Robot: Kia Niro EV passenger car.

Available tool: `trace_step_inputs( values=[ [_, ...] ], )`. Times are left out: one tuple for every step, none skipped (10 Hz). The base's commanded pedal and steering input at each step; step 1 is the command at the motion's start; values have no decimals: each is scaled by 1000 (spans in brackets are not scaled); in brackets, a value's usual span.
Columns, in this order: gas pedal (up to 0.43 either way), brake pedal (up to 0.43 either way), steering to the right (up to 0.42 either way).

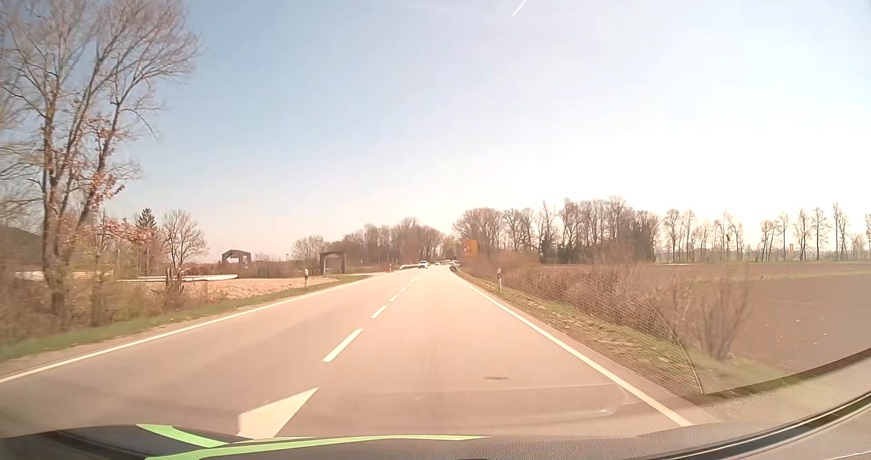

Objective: Follow the waypoints while adhering to traffic rules and regulations

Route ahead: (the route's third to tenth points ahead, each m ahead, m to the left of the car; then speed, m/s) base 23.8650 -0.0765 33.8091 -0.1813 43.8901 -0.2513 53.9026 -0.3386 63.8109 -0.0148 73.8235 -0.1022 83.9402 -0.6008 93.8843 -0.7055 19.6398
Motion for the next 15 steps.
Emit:
trace_step_inputs(
  values=[
    [0,79,2],
    [0,85,1],
    [0,91,2],
    [0,91,2],
    [0,91,1],
    [0,91,1],
    [0,91,2],
    [0,91,2],
    [0,98,2],
    [0,98,2],
    [0,98,2],
    [0,98,1],
    [0,91,1],
    [0,91,2],
    [0,98,2]
  ],
)
